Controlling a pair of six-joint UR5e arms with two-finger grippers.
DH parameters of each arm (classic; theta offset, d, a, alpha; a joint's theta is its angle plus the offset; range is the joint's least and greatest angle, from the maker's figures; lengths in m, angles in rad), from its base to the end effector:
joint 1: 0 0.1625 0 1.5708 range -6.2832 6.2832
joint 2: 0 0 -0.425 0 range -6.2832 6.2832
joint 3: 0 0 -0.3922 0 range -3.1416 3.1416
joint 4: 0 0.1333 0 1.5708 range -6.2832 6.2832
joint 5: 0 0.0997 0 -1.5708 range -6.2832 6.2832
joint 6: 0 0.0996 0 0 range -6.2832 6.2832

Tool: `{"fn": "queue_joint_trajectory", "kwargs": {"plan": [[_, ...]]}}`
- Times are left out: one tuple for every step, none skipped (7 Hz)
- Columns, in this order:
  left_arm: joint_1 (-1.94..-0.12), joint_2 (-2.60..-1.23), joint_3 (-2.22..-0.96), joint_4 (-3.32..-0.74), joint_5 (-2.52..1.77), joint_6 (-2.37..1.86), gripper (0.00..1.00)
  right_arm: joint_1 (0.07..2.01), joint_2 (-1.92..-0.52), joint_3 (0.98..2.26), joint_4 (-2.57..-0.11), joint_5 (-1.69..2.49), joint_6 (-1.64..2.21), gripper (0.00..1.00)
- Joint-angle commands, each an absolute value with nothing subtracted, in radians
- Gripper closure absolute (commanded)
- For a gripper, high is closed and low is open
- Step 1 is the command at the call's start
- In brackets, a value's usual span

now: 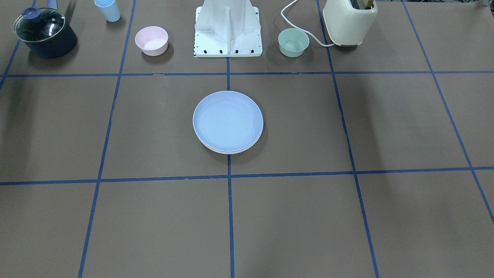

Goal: Stack three plates with pink and blue

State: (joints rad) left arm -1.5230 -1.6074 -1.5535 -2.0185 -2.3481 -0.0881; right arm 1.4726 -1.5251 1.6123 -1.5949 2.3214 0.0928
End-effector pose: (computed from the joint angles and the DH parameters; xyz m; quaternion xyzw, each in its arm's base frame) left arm -0.0381 -0.5311 0.5981 0.1886 0.3823 0.0695 0.9019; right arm 0.0146 -0.5181 0.6193 -0.0057 -0.3675 -0.0141 0.9299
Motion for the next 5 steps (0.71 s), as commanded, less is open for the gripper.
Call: {"fn": "queue_joint_trajectory", "kwargs": {"plan": [[-1.525,-1.6,-1.569,-2.016,-2.342,-0.089,0.0,1.473,-1.525,1.6,-1.594,2.321,0.097,0.0],[-1.525,-1.598,-1.565,-2.013,-2.345,-0.089,0.0,1.471,-1.525,1.6,-1.594,2.321,0.098,0.0],[-1.525,-1.598,-1.568,-2.014,-2.342,-0.089,0.0,1.473,-1.526,1.601,-1.594,2.324,0.1,0.0],[-1.525,-1.6,-1.56,-2.016,-2.341,-0.089,0.0,1.473,-1.528,1.601,-1.594,2.324,0.1,0.0],[-1.528,-1.601,-1.557,-2.014,-2.339,-0.089,0.0,1.473,-1.528,1.612,-1.592,2.322,0.097,0.0]]}}
